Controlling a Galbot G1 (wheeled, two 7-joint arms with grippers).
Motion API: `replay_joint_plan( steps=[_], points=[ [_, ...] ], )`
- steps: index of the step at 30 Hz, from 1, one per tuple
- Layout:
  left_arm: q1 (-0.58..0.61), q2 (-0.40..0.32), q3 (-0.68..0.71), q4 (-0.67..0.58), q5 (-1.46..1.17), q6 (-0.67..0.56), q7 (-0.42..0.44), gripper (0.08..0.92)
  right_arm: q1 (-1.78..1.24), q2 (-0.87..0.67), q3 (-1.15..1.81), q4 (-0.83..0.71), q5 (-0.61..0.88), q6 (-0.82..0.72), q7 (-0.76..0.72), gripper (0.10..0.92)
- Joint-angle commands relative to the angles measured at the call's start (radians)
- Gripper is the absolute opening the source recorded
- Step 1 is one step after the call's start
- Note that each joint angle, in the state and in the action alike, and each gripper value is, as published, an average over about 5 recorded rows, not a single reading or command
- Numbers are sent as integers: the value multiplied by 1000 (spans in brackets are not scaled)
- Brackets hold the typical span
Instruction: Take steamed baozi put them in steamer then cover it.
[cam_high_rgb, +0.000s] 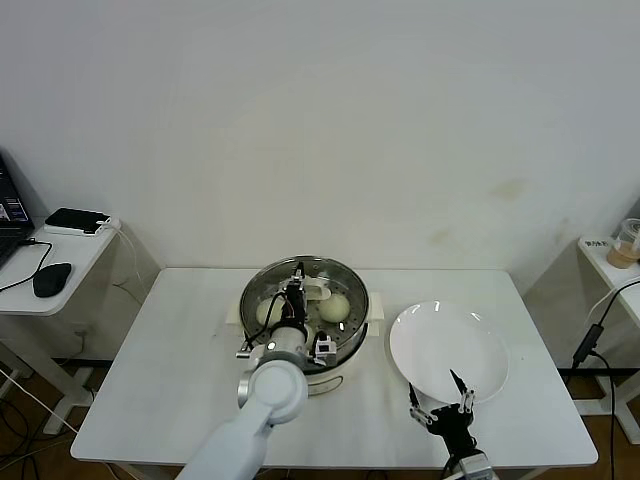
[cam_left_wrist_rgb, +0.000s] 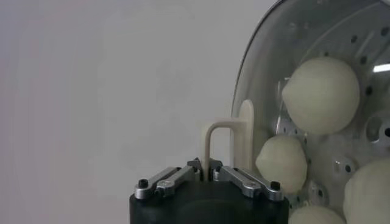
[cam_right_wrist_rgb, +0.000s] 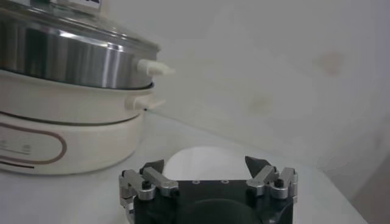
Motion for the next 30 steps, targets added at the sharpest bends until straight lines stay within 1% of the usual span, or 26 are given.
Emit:
replay_joint_plan(
  steps=[1,10,16,19,22,25,28,30],
  points=[
    [22,19,2,-58,0,-6,-3,305,0,2,-1,1,-5,-1,0,823],
    [109,83,1,-191,6,-25,-3,565,-10,10,-4,6,-20,0,1,823],
    [222,138,-22,-321,-54,-37,-23,737,-20,10,-6,11,-21,3,6,823],
    [285,175,-50,-393,-134,-46,-53,800,-24,2,-5,5,1,13,19,823],
    [348,188,-113,-455,-259,-74,-137,820,-31,-14,-2,7,42,29,36,823],
    [457,190,-208,-513,-503,-137,-268,822,-39,-33,5,17,88,47,51,823],
    [613,192,-374,-527,-867,-283,-396,823,-46,-45,11,20,122,53,55,823],
    [704,182,-502,-496,-1118,-424,-471,823,-50,-51,12,16,134,54,54,823]
  ],
)
